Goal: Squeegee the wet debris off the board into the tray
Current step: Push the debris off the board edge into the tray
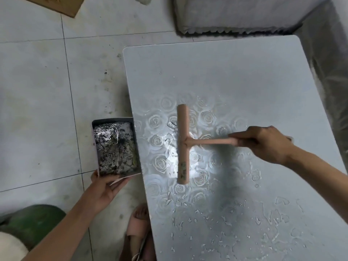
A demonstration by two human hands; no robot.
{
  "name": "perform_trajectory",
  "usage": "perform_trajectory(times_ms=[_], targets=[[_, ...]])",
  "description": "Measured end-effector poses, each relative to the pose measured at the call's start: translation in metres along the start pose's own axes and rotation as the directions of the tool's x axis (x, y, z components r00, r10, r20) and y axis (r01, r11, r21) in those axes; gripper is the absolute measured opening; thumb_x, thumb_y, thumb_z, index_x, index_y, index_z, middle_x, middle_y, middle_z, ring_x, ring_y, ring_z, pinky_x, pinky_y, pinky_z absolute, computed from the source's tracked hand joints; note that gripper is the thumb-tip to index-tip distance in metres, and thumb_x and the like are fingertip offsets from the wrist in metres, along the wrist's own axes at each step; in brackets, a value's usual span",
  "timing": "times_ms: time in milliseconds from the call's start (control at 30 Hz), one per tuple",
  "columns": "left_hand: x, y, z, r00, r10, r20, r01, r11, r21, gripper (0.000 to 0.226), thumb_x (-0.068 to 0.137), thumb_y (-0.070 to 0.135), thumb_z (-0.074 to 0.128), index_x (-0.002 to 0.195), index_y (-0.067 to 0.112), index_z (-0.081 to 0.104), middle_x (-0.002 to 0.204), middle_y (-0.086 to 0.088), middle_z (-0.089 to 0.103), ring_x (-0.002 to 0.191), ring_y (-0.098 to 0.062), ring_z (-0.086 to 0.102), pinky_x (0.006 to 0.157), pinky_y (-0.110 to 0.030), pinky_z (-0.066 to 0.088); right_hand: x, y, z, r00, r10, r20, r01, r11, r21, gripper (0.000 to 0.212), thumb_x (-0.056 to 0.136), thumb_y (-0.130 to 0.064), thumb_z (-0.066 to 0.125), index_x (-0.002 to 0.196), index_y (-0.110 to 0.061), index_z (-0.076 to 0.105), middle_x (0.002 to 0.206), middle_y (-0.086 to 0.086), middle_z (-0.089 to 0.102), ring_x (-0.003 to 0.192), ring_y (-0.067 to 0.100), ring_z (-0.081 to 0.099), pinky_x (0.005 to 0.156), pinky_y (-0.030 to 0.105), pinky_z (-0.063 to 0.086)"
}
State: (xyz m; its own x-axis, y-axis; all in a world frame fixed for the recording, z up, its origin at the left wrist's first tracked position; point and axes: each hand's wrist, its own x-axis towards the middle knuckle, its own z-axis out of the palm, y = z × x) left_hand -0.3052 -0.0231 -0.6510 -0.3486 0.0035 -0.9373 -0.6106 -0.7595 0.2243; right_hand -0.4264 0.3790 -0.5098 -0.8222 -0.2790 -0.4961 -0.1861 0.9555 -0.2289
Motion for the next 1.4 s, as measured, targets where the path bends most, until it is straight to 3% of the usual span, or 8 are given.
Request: perform_trajectory(times_ms=[100, 333, 433, 600, 733, 867, 1167, 1400], targets=[[0.001, -0.001, 0.002, 1.000, 0.007, 0.001, -0.007, 1.000, 0.013, 0.071, 0.083, -0.021, 0.041, 0.144, 0.013, 0.029, 0.134, -0.027, 0.050, 0.112, -0.046, 0.056, 0.068, -0.041, 0.060, 0.001, -0.013, -0.004, 0.995, -0.088, -0.043, 0.087, 0.996, -0.015, 0.033, 0.096, -0.021, 0.054, 0.122, -0.039, 0.061, 0.082, -0.003, 0.058, 0.075, 0.022, 0.055, 0.074, 0.029, 0.030], [0.005, 0.003, 0.004, 0.999, 0.038, -0.002, -0.038, 0.999, 0.012, 0.074, 0.081, -0.024, 0.041, 0.140, 0.020, 0.031, 0.126, -0.032, 0.054, 0.091, -0.044, 0.067, 0.064, -0.041, 0.060, -0.010, 0.002, -0.025, 0.993, 0.120, 0.013, -0.120, 0.993, -0.025, 0.032, 0.095, -0.026, 0.057, 0.120, -0.046, 0.060, 0.081, -0.013, 0.057, 0.077, 0.014, 0.054, 0.061, 0.020, 0.028], [0.005, 0.001, 0.004, 0.999, 0.044, 0.014, -0.044, 0.999, 0.002, 0.072, 0.081, -0.024, 0.042, 0.141, 0.015, 0.032, 0.121, -0.031, 0.057, 0.079, -0.040, 0.070, 0.060, -0.038, 0.060, 0.004, -0.036, -0.002, 1.000, 0.001, -0.012, -0.001, 1.000, -0.013, 0.041, 0.093, -0.012, 0.056, 0.123, -0.039, 0.061, 0.086, 0.001, 0.063, 0.082, 0.027, 0.062, 0.073, 0.032, 0.035], [0.004, 0.002, 0.003, 0.999, 0.046, 0.017, -0.046, 0.999, -0.020, 0.074, 0.080, -0.025, 0.042, 0.142, 0.016, 0.030, 0.118, -0.032, 0.058, 0.086, -0.042, 0.069, 0.061, -0.039, 0.060, 0.029, -0.082, 0.007, 0.982, -0.163, -0.091, 0.160, 0.986, -0.037, 0.037, 0.092, -0.012, 0.059, 0.122, -0.034, 0.064, 0.086, 0.003, 0.066, 0.079, 0.028, 0.063, 0.077, 0.037, 0.040], [0.005, 0.002, 0.003, 1.000, 0.014, 0.018, -0.014, 0.999, -0.034, 0.071, 0.083, -0.023, 0.043, 0.144, 0.012, 0.028, 0.118, -0.031, 0.059, 0.084, -0.041, 0.070, 0.058, -0.034, 0.059, 0.018, -0.050, -0.018, 0.989, -0.102, -0.104, 0.094, 0.993, -0.077, 0.042, 0.088, -0.003, 0.063, 0.119, -0.031, 0.067, 0.079, 0.005, 0.065, 0.071, 0.033, 0.063, 0.066, 0.035, 0.039], [0.004, 0.001, 0.001, 1.000, -0.001, 0.011, 0.002, 1.000, -0.028, 0.072, 0.084, -0.022, 0.043, 0.145, 0.012, 0.026, 0.114, -0.031, 0.061, 0.081, -0.039, 0.071, 0.059, -0.034, 0.059, 0.012, -0.041, -0.024, 0.998, -0.006, -0.054, -0.001, 0.991, -0.134, 0.035, 0.092, -0.014, 0.060, 0.119, -0.035, 0.066, 0.082, 0.003, 0.064, 0.077, 0.032, 0.063, 0.070, 0.037, 0.040], [0.007, 0.000, 0.002, 0.999, 0.032, -0.003, -0.032, 0.999, -0.023, 0.070, 0.083, -0.023, 0.043, 0.144, 0.010, 0.028, 0.129, -0.031, 0.052, 0.078, -0.037, 0.071, 0.058, -0.036, 0.059, 0.051, -0.136, 0.003, 0.970, -0.214, -0.113, 0.190, 0.962, -0.194, 0.046, 0.092, -0.018, 0.047, 0.131, -0.044, 0.052, 0.101, 0.001, 0.063, 0.097, 0.024, 0.061, 0.088, 0.035, 0.033], [0.008, 0.000, 0.001, 1.000, 0.022, -0.001, -0.022, 0.999, -0.045, 0.075, 0.082, -0.024, 0.044, 0.145, 0.014, 0.029, 0.121, -0.026, 0.058, 0.075, -0.035, 0.072, 0.057, -0.035, 0.059, -0.003, -0.065, -0.030, 0.997, 0.010, -0.078, -0.025, 0.981, -0.194, 0.038, 0.093, -0.017, 0.056, 0.124, -0.038, 0.061, 0.087, 0.001, 0.064, 0.087, 0.029, 0.064, 0.082, 0.039, 0.040]])
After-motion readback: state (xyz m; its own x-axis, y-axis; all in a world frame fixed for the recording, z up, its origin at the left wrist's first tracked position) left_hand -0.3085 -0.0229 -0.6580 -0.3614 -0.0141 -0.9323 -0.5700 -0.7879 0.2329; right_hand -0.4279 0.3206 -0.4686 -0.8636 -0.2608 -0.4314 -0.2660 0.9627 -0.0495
